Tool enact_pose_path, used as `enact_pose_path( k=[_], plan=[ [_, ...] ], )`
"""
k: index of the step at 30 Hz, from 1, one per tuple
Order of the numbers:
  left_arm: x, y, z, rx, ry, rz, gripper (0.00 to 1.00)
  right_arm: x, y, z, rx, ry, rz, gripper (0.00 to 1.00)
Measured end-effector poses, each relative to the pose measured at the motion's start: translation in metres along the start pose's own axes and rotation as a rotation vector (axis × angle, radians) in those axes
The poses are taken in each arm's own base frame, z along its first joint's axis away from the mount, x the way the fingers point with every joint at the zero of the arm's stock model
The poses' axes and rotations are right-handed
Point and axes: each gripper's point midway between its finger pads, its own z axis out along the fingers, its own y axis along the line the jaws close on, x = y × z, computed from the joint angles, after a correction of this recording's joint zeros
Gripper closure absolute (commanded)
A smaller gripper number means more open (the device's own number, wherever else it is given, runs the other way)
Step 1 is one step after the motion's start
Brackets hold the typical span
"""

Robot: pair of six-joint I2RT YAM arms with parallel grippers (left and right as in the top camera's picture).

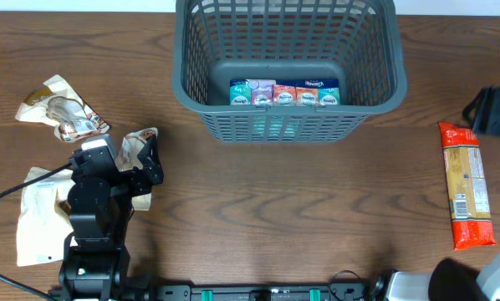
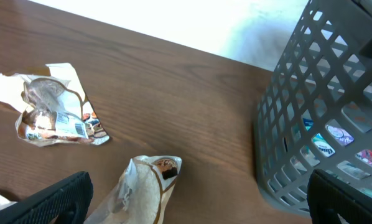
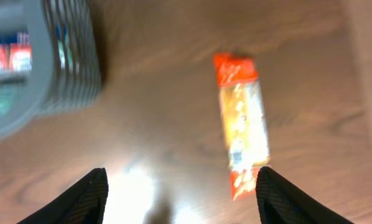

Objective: Pack container
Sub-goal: 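Move the right gripper to the orange pasta package and grasp it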

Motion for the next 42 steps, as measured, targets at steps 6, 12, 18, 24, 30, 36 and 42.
enact_pose_path(
  k=[6,12,18,24,30,36,42],
  plan=[
    [-0.001,0.0,0.0,0.0,-0.002,0.0,0.01,0.077,0.019,0.01,-0.047,0.087,0.026,0.33],
    [-0.001,0.0,0.0,0.001,-0.003,0.0,0.02,0.142,0.031,0.008,-0.026,-0.016,0.021,0.23],
    [-0.001,0.0,0.0,0.001,-0.003,0.0,0.01,0.138,-0.002,0.027,0.176,-0.15,0.024,0.12],
    [-0.001,0.0,0.0,0.001,-0.003,0.0,0.01,0.12,-0.025,0.081,0.208,0.016,0.024,0.12],
    [-0.001,0.0,0.0,0.001,-0.003,0.0,0.01,0.124,-0.035,0.149,0.096,0.277,0.027,0.13],
    [-0.001,0.0,0.0,0.001,-0.002,0.0,0.01,0.107,-0.064,0.178,0.057,0.367,0.091,0.14],
    [-0.001,0.0,0.0,0.001,-0.003,0.0,0.01,0.096,-0.096,0.2,0.043,0.363,0.145,0.18]
  ],
)
